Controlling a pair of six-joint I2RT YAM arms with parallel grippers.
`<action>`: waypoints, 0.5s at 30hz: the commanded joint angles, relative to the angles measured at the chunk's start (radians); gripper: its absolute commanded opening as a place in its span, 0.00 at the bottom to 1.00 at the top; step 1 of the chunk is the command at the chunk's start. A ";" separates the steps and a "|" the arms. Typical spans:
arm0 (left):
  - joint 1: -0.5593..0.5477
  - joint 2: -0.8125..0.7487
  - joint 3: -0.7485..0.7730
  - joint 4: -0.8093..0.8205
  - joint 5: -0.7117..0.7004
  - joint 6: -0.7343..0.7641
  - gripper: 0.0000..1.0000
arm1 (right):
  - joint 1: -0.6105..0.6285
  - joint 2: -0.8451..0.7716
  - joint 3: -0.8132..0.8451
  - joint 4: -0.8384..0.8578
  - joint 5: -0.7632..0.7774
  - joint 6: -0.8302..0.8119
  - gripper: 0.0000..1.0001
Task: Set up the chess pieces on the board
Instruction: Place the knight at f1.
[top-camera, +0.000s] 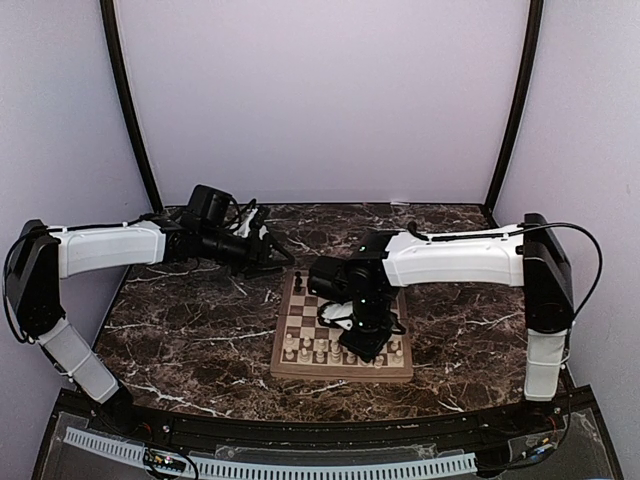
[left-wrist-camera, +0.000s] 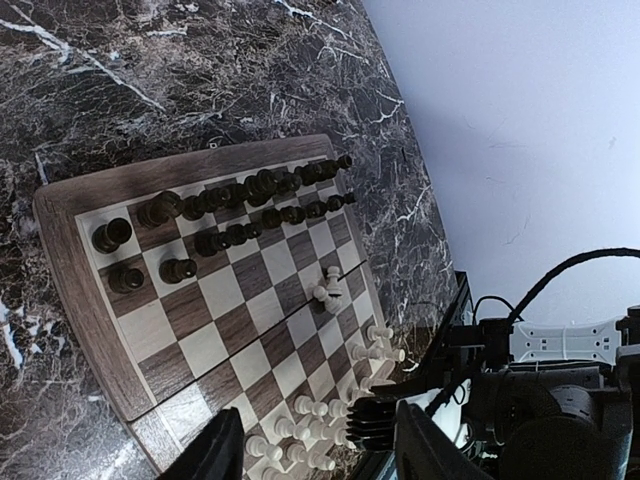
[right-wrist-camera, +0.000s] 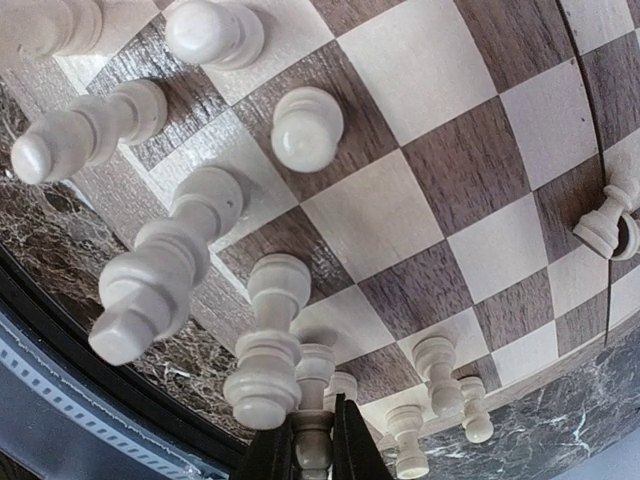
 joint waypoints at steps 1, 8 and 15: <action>0.003 -0.033 -0.013 0.012 0.007 0.002 0.54 | 0.007 0.014 0.007 0.017 0.010 -0.008 0.04; 0.003 -0.030 -0.015 0.009 0.009 0.003 0.54 | 0.008 0.020 -0.001 0.030 0.033 -0.008 0.05; 0.003 -0.018 -0.006 0.012 0.016 0.002 0.54 | 0.007 0.027 0.000 0.020 0.045 -0.006 0.06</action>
